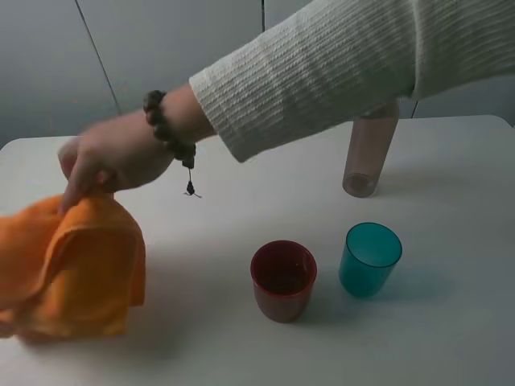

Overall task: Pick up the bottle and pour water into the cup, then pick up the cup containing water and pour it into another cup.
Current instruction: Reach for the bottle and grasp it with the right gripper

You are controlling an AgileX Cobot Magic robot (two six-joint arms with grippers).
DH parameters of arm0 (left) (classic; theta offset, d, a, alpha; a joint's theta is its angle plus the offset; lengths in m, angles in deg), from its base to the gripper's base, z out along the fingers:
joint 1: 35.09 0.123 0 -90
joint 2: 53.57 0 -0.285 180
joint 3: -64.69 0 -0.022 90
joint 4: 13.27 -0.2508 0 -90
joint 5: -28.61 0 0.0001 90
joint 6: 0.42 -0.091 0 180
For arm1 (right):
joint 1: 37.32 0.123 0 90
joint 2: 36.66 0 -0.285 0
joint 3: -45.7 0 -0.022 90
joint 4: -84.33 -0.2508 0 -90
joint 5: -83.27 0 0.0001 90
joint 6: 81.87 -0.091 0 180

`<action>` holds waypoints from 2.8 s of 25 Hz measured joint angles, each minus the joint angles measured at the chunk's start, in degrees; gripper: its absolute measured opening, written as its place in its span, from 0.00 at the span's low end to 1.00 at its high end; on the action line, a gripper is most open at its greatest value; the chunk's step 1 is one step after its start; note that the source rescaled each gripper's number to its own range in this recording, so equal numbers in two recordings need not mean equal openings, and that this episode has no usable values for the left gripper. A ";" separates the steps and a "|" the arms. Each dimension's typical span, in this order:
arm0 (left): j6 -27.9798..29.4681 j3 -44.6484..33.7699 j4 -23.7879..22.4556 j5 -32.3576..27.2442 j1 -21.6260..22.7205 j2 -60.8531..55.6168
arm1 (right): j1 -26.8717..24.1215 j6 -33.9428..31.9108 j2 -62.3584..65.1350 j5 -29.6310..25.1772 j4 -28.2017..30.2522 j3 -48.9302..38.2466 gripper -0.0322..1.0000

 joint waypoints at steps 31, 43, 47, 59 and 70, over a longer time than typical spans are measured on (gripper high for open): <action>0.11 0.00 0.00 0.00 0.00 0.00 | 0.00 0.33 0.00 0.02 -0.02 0.00 0.99; 0.11 0.00 0.00 0.00 0.00 0.00 | 0.00 0.33 0.00 0.02 -0.02 0.00 0.99; 0.11 0.00 0.00 0.00 0.00 0.00 | 0.00 0.33 0.00 0.02 0.07 0.00 0.99; 0.11 0.00 0.00 0.00 0.00 0.00 | 0.00 0.30 0.00 0.02 0.07 0.00 0.99; 0.11 0.00 0.00 0.00 0.00 0.00 | 0.00 0.20 0.00 0.02 0.07 0.00 0.99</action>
